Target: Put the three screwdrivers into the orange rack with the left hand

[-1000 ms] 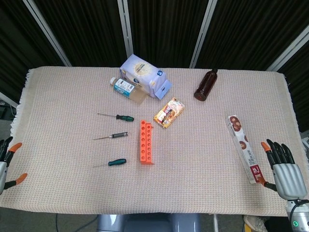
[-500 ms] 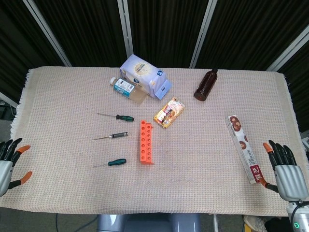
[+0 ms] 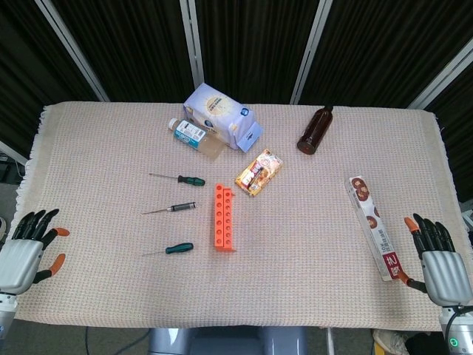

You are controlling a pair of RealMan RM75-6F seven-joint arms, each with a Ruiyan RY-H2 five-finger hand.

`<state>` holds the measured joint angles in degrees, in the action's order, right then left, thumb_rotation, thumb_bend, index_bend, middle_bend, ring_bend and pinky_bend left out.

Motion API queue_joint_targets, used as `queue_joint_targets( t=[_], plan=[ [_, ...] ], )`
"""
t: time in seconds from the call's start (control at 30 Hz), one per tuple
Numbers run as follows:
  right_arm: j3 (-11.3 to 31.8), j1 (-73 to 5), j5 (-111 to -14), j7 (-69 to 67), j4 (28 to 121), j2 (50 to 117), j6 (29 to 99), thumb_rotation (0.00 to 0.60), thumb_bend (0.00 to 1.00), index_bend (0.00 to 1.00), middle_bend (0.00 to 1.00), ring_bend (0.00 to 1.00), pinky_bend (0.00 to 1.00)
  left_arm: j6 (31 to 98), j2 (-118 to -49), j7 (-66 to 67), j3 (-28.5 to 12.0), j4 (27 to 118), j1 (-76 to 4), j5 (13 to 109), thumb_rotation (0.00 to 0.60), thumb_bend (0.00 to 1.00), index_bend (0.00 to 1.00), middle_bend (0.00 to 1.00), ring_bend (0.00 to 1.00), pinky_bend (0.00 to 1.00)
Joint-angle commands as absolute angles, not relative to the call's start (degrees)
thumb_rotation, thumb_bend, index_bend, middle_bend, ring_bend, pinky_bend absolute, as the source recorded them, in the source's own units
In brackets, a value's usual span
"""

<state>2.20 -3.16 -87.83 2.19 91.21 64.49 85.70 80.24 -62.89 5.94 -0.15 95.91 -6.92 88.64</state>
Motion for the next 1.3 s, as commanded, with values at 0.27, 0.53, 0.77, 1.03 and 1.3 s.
queue_joint_targets(
  t=[0.27, 0.53, 0.77, 1.03, 1.3],
  plan=[
    [2.07, -3.06, -87.31, 2.52, 91.43, 64.63, 85.21, 0.600, 0.00, 0.01, 0.00, 0.00, 0.01, 74.89, -63.42, 13.27, -2.70, 101.82, -11.70, 86.01, 0.600, 0.28, 0.40, 0.05, 0.00, 0.00],
    [1.77, -2.50, -87.59, 2.73, 91.76, 64.62, 85.89, 0.600, 0.00, 0.01, 0.00, 0.00, 0.01, 67.06, -66.05, 20.78, -4.51, 107.01, -18.33, 84.24, 0.600, 0.24, 0.46, 0.08, 0.04, 0.00],
    [1.51, -2.34, -87.45, 2.69, 91.76, 64.78, 85.59, 0.600, 0.00, 0.01, 0.00, 0.00, 0.01, 61.62, -69.33, 28.95, -5.28, 110.04, -23.05, 81.02, 0.600, 0.23, 0.45, 0.09, 0.04, 0.00],
    [1.40, -2.38, -87.18, 2.12, 91.28, 65.05, 85.00, 0.600, 0.00, 0.01, 0.00, 0.00, 0.01, 60.53, -80.55, 52.09, -5.73, 111.14, -28.71, 70.20, 0.600, 0.23, 0.43, 0.09, 0.03, 0.00],
    [1.30, -2.44, -86.68, 1.34, 90.68, 65.31, 84.18, 0.600, 0.00, 0.01, 0.00, 0.00, 0.01, 64.54, -90.33, 64.74, -5.93, 106.68, -32.42, 61.90, 0.600, 0.23, 0.43, 0.08, 0.02, 0.00]
  ],
)
